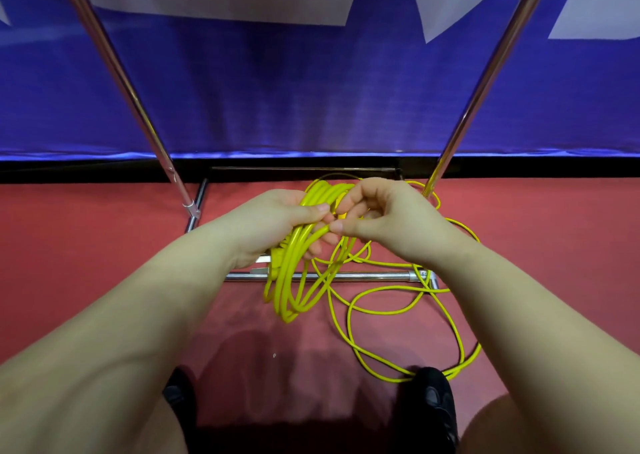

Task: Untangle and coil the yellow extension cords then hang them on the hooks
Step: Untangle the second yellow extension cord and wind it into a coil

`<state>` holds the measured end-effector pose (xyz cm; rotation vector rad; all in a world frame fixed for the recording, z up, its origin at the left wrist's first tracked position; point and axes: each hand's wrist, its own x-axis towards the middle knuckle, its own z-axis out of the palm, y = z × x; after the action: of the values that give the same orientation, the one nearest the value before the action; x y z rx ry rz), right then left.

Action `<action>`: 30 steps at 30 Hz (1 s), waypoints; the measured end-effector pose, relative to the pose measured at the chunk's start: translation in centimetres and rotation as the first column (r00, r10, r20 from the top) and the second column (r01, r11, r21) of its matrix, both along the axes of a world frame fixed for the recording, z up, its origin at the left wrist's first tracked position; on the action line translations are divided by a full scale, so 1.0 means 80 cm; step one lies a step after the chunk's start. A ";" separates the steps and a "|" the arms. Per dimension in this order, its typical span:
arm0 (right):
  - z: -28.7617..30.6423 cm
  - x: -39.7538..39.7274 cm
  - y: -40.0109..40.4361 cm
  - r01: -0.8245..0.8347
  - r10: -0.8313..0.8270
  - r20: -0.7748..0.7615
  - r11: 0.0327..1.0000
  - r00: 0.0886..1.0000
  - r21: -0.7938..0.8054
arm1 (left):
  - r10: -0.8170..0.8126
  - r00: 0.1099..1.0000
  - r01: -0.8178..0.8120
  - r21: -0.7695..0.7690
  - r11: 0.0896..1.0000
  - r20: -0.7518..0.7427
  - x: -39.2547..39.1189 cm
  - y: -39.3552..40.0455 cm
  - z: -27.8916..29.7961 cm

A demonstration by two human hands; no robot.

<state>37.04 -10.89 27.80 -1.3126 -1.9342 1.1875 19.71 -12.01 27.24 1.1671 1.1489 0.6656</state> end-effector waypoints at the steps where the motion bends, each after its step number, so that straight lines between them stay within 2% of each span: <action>1: 0.001 0.001 0.000 0.003 -0.003 0.010 1.000 1.000 -0.020 | 0.005 1.000 -0.005 0.005 1.000 0.004 -0.001 0.000 0.000; 3: 0.002 0.009 0.003 0.007 -0.002 0.163 1.000 0.987 -0.026 | 0.026 0.999 -0.026 0.011 1.000 0.029 -0.003 0.002 0.000; 5: -0.001 0.020 0.009 0.039 -0.014 0.362 0.997 0.932 -0.062 | 0.071 0.996 -0.072 0.022 0.997 0.054 -0.006 0.005 0.000; 6: -0.003 0.026 0.012 0.066 -0.030 0.405 0.995 0.914 -0.076 | 0.090 0.995 -0.091 0.034 0.995 0.046 -0.008 0.007 0.001; 8: -0.007 0.033 0.017 0.106 -0.089 0.370 0.994 0.925 -0.025 | 0.115 0.993 -0.116 0.047 0.992 0.025 -0.012 0.009 0.003; 10: -0.005 0.033 0.019 0.155 -0.169 0.212 0.984 0.963 0.082 | 0.124 0.992 -0.124 0.041 0.991 0.010 -0.014 0.011 0.003; 12: 0.000 0.033 0.020 0.214 -0.222 0.049 0.969 0.974 0.125 | 0.113 0.994 -0.113 0.026 0.993 -0.011 -0.014 0.010 0.004; 13: 0.001 0.032 0.020 0.225 -0.229 0.017 0.965 0.973 0.133 | 0.101 0.995 -0.101 0.015 0.995 -0.016 -0.012 0.009 0.004; 19: 0.001 0.025 0.016 0.146 -0.164 0.117 0.978 0.979 0.149 | 0.007 1.000 -0.006 -0.078 0.997 0.009 0.002 0.000 0.002; 27: 0.001 0.024 0.013 0.084 -0.103 0.154 0.988 0.983 0.128 | -0.110 0.993 0.114 -0.086 0.990 0.046 0.005 -0.009 0.001; 30: -0.001 0.027 0.014 0.089 -0.115 0.183 0.985 0.976 0.146 | -0.143 0.990 0.143 -0.057 0.988 0.005 0.005 -0.010 0.000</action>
<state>39.17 -9.80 27.70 -1.4781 -2.0138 0.8898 20.08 -12.80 27.22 1.1878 1.0661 0.5204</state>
